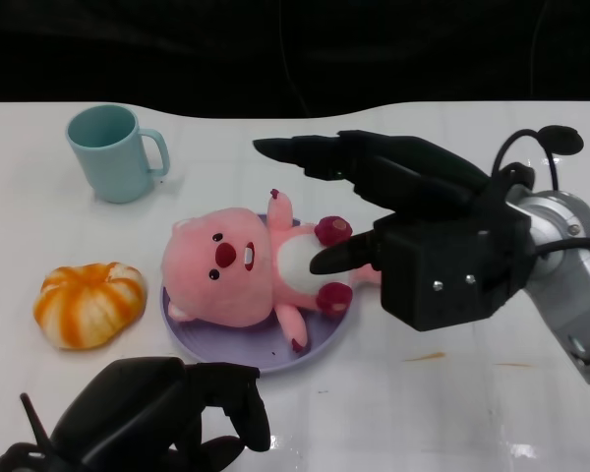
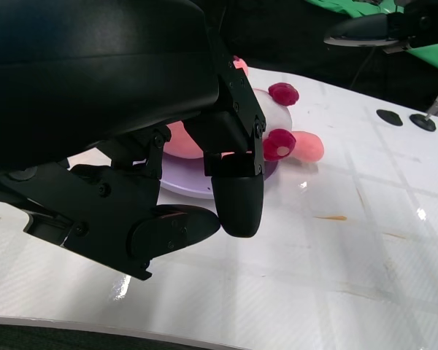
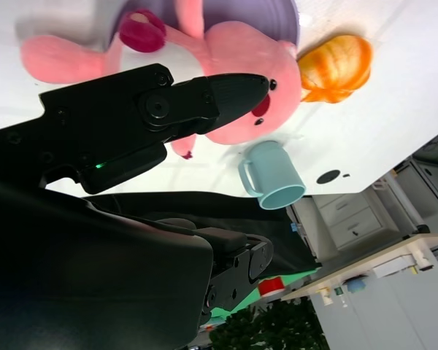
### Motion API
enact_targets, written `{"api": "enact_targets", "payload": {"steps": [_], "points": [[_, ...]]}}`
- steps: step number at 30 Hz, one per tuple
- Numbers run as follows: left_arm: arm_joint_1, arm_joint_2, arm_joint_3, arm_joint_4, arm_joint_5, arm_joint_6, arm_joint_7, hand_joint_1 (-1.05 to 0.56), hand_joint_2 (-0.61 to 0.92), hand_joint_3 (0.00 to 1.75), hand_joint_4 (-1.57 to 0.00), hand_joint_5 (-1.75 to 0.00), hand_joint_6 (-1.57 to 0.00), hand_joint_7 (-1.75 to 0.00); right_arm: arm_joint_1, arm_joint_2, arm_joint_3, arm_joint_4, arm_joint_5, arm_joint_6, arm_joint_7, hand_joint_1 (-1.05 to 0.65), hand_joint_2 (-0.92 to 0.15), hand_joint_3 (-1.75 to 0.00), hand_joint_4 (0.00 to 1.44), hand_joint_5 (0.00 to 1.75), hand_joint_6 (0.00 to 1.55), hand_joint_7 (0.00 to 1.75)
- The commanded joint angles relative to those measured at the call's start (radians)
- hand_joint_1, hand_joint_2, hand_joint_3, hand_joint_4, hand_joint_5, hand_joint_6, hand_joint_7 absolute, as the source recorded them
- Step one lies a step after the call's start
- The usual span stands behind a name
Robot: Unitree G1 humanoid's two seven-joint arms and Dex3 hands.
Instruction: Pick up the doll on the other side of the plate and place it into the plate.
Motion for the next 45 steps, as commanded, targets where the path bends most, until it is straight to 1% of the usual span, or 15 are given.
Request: {"api": "enact_targets", "payload": {"steps": [1, 7, 12, 17, 21, 22, 25, 26, 28, 29, 31, 33, 35, 38, 45], "points": [[-0.002, 0.014, 0.010, 0.011, -0.002, -0.014, 0.007, -0.18, 0.70, 0.69, -0.74, -1.40, -0.79, -1.06, 0.098, -0.071, -0.055, -0.079, 0.062, -0.026, 0.021, -0.66, -0.92, -0.11, 0.00, 0.38, 0.13, 0.05], [-0.002, 0.014, 0.013, 0.015, 0.000, -0.016, 0.007, -0.19, 0.70, 0.71, -0.75, -1.40, -0.79, -1.05, 0.235, -0.114, -0.123, -0.157, 0.124, -0.052, 0.002, -0.42, -0.92, -0.04, 0.01, 0.64, 0.26, 0.10], [-0.004, 0.012, 0.014, 0.015, -0.002, -0.016, 0.006, -0.19, 0.69, 0.71, -0.75, -1.42, -0.79, -1.07, 0.324, -0.152, -0.174, -0.218, 0.167, -0.049, 0.015, -0.35, -0.91, -0.02, 0.02, 0.72, 0.34, 0.13], [-0.005, 0.013, 0.020, 0.015, -0.010, -0.012, 0.002, -0.19, 0.69, 0.72, -0.74, -1.42, -0.78, -1.07, 0.406, -0.164, -0.218, -0.290, 0.230, -0.011, 0.023, -0.25, -0.91, -0.01, 0.16, 0.82, 0.50, 0.20], [-0.004, 0.015, 0.026, 0.023, -0.019, -0.023, 0.007, -0.18, 0.68, 0.73, -0.75, -1.42, -0.79, -1.07, 0.460, -0.173, -0.254, -0.390, 0.313, 0.135, 0.071, -0.17, -0.92, -0.07, 0.40, 0.94, 0.68, 0.28], [-0.004, 0.015, 0.026, 0.024, -0.019, -0.025, 0.007, -0.18, 0.68, 0.74, -0.75, -1.42, -0.79, -1.07, 0.467, -0.177, -0.259, -0.407, 0.322, 0.159, 0.080, -0.14, -0.92, -0.12, 0.53, 0.97, 0.77, 0.31], [-0.004, 0.013, 0.026, 0.026, -0.018, -0.025, 0.008, -0.18, 0.68, 0.74, -0.75, -1.43, -0.78, -1.07, 0.499, -0.186, -0.275, -0.457, 0.348, 0.219, 0.095, -0.09, -0.91, -0.20, 0.72, 0.98, 0.92, 0.38], [-0.004, 0.014, 0.027, 0.028, -0.018, -0.027, 0.009, -0.18, 0.68, 0.74, -0.74, -1.43, -0.78, -1.07, 0.514, -0.183, -0.280, -0.468, 0.359, 0.232, 0.093, -0.07, -0.87, -0.29, 0.75, 1.01, 0.94, 0.41], [-0.004, 0.015, 0.027, 0.031, -0.019, -0.031, 0.010, -0.18, 0.69, 0.74, -0.74, -1.43, -0.78, -1.07, 0.533, -0.178, -0.286, -0.479, 0.373, 0.247, 0.089, -0.01, -0.63, -0.78, 0.80, 1.15, 0.96, 0.59], [-0.003, 0.016, 0.029, 0.031, -0.020, -0.033, 0.010, -0.18, 0.69, 0.74, -0.74, -1.42, -0.78, -1.07, 0.549, -0.171, -0.290, -0.480, 0.380, 0.249, 0.082, 0.00, -0.58, -0.89, 0.80, 1.18, 0.95, 0.64], [-0.002, 0.016, 0.033, 0.031, -0.022, -0.035, 0.010, -0.18, 0.68, 0.75, -0.75, -1.42, -0.79, -1.07, 0.570, -0.162, -0.296, -0.479, 0.393, 0.247, 0.071, 0.08, -0.45, -1.18, 0.90, 1.31, 0.93, 0.96], [0.002, 0.019, 0.039, 0.031, -0.027, -0.040, 0.009, -0.18, 0.68, 0.76, -0.75, -1.42, -0.79, -1.07, 0.584, -0.157, -0.293, -0.469, 0.397, 0.241, 0.060, 0.10, -0.40, -1.32, 0.97, 1.45, 0.95, 1.15], [0.005, 0.022, 0.045, 0.031, -0.032, -0.047, 0.008, -0.18, 0.68, 0.76, -0.75, -1.41, -0.79, -1.07, 0.593, -0.159, -0.286, -0.457, 0.382, 0.232, 0.049, 0.07, -0.36, -1.40, 0.96, 1.66, 0.92, 1.38], [0.011, 0.026, 0.053, 0.028, -0.038, -0.050, 0.004, -0.19, 0.68, 0.76, -0.74, -1.43, -0.78, -1.08, 0.597, -0.158, -0.279, -0.437, 0.373, 0.218, 0.038, 0.04, -0.35, -1.44, 0.93, 1.74, 0.83, 1.56], [0.027, 0.039, 0.073, 0.023, -0.056, -0.056, -0.004, -0.20, 0.69, 0.73, -0.72, -1.42, -0.77, -1.06, 0.594, -0.148, -0.259, -0.397, 0.351, 0.186, 0.013, 0.03, -0.35, -1.45, 0.92, 1.75, 0.79, 1.63]]}}
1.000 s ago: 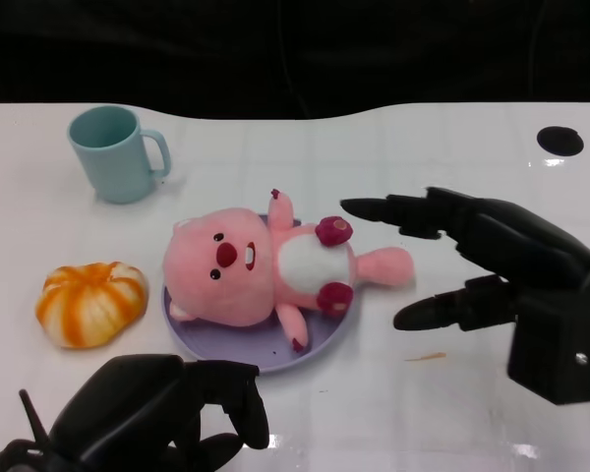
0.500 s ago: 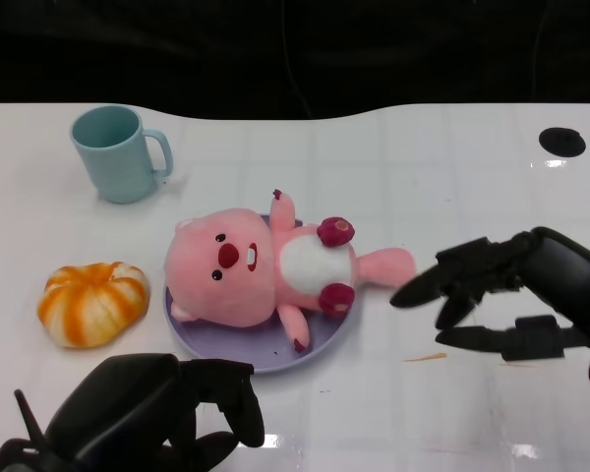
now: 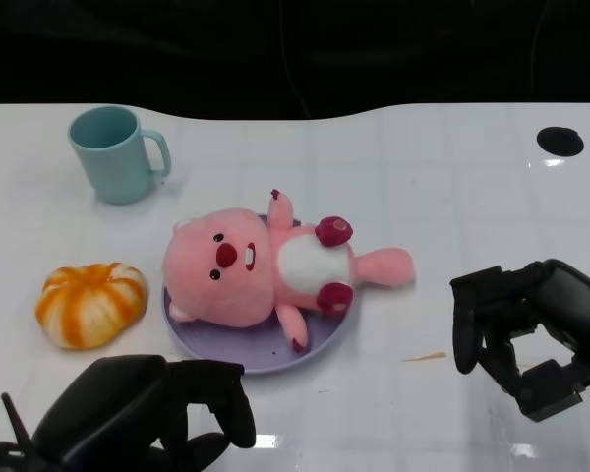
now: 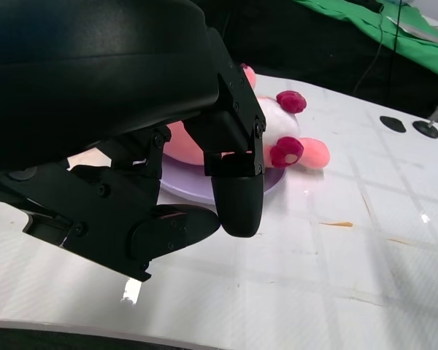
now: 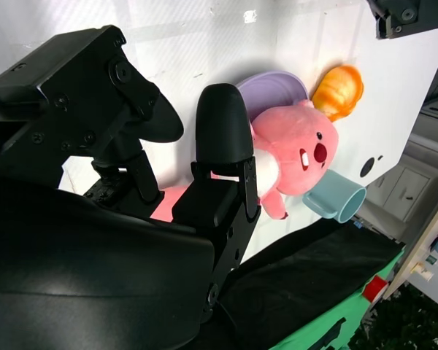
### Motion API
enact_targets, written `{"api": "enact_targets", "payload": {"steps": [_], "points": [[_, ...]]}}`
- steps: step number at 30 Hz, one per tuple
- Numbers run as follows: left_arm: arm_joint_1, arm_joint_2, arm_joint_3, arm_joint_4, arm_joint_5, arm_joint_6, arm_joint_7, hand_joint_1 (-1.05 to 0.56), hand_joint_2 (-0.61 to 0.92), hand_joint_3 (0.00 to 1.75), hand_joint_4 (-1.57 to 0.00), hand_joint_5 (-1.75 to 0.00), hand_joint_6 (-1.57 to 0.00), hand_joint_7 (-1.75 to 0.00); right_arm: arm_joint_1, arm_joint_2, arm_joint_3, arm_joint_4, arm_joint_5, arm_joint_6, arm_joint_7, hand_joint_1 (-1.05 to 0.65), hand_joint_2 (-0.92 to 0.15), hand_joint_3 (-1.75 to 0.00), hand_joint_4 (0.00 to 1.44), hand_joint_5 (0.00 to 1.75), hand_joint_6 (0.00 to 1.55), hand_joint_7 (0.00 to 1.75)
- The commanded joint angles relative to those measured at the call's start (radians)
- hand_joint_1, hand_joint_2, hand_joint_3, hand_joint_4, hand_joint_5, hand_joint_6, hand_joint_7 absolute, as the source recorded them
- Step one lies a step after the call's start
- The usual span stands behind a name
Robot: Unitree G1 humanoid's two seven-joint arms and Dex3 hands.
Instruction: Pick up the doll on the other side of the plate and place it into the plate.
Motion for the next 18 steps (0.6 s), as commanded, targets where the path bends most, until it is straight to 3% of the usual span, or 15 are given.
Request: {"api": "enact_targets", "payload": {"steps": [1, 8, 18], "points": [[0.013, 0.023, 0.017, 0.000, -0.015, -0.012, -0.004, -0.20, 0.69, 0.73, -0.72, -1.42, -0.77, -1.06, 0.001, -0.002, 0.012, 0.027, -0.021, -0.037, -0.017, 0.02, -0.34, -1.45, 0.92, 1.75, 0.78, 1.63], [0.025, 0.032, 0.026, 0.005, -0.018, -0.019, 0.000, -0.20, 0.71, 0.69, -0.71, -1.42, -0.77, -1.05, -0.001, 0.002, 0.035, 0.066, -0.051, -0.098, -0.034, 0.01, -0.32, -1.45, 0.92, 1.75, 0.77, 1.66], [0.022, 0.033, 0.029, 0.007, -0.021, -0.019, -0.002, -0.21, 0.74, 0.63, -0.70, -1.41, -0.77, -1.04, -0.008, -0.011, 0.051, 0.065, -0.106, -0.105, -0.027, -0.02, -0.30, -1.44, 0.90, 1.75, 0.74, 1.65]]}}
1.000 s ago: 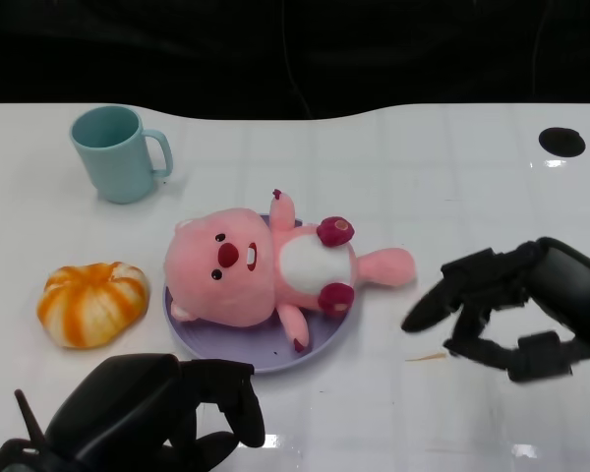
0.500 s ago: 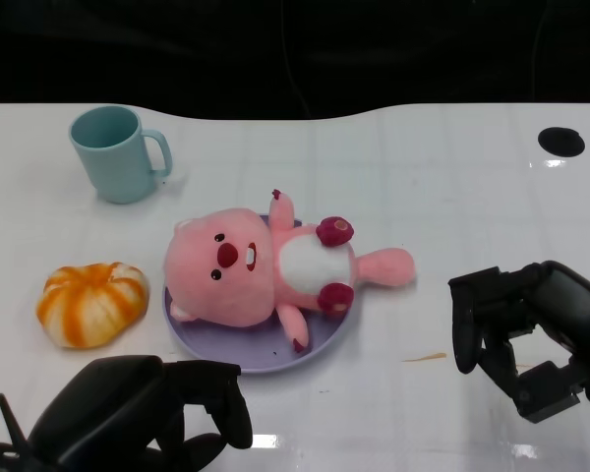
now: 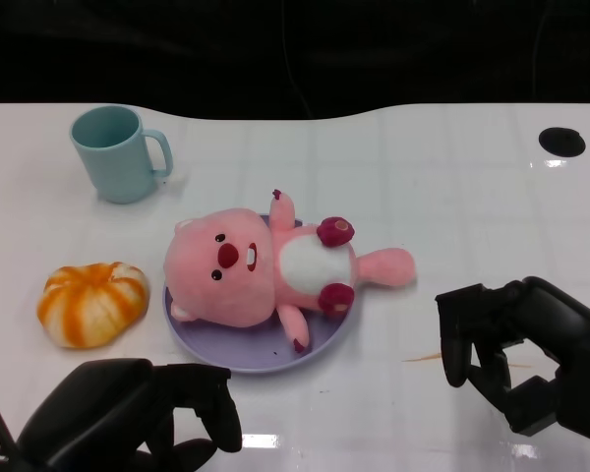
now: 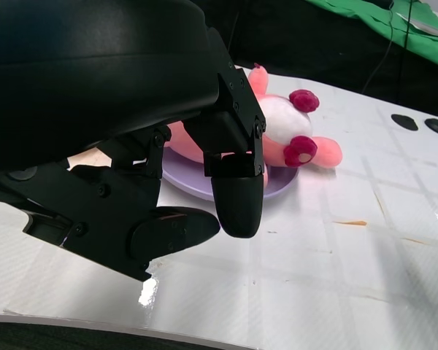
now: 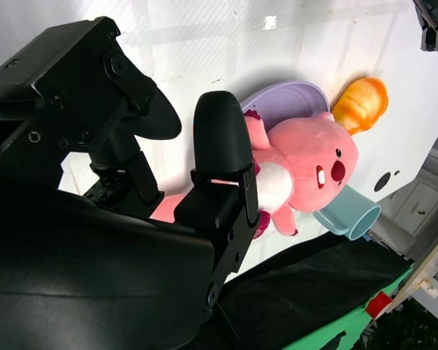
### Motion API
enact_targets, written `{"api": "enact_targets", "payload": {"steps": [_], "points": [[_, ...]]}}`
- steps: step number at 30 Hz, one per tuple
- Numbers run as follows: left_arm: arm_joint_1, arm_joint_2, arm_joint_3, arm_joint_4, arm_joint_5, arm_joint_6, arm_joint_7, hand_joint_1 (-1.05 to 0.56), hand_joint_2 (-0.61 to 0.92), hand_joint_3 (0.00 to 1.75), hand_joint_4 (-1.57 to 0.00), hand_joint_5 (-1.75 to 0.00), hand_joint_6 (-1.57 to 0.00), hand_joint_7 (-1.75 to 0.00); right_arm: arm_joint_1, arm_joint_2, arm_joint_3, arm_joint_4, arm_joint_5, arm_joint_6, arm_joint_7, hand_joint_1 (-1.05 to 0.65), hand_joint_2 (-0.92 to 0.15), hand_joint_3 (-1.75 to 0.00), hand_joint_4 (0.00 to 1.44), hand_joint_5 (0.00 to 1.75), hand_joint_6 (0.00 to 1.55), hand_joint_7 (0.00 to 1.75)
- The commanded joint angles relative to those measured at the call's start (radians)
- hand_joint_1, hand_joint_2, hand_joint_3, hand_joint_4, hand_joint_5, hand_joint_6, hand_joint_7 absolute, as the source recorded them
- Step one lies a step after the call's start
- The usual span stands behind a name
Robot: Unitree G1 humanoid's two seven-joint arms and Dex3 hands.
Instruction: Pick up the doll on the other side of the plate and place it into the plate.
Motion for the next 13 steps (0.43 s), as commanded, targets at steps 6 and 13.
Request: {"api": "enact_targets", "payload": {"steps": [6, 13], "points": [[0.001, 0.010, 0.001, 0.005, -0.005, -0.005, -0.001, -0.19, 0.75, 0.63, -0.71, -1.42, -0.77, -1.04, -0.013, -0.012, -0.003, 0.014, -0.001, -0.026, 0.003, -0.02, -0.30, -1.45, 0.90, 1.75, 0.75, 1.63], [0.001, 0.010, 0.000, 0.002, -0.005, -0.003, -0.004, -0.19, 0.75, 0.64, -0.70, -1.44, -0.77, -1.05, -0.021, -0.016, -0.006, 0.033, 0.002, -0.043, 0.008, -0.02, -0.30, -1.45, 0.91, 1.75, 0.76, 1.62]]}}
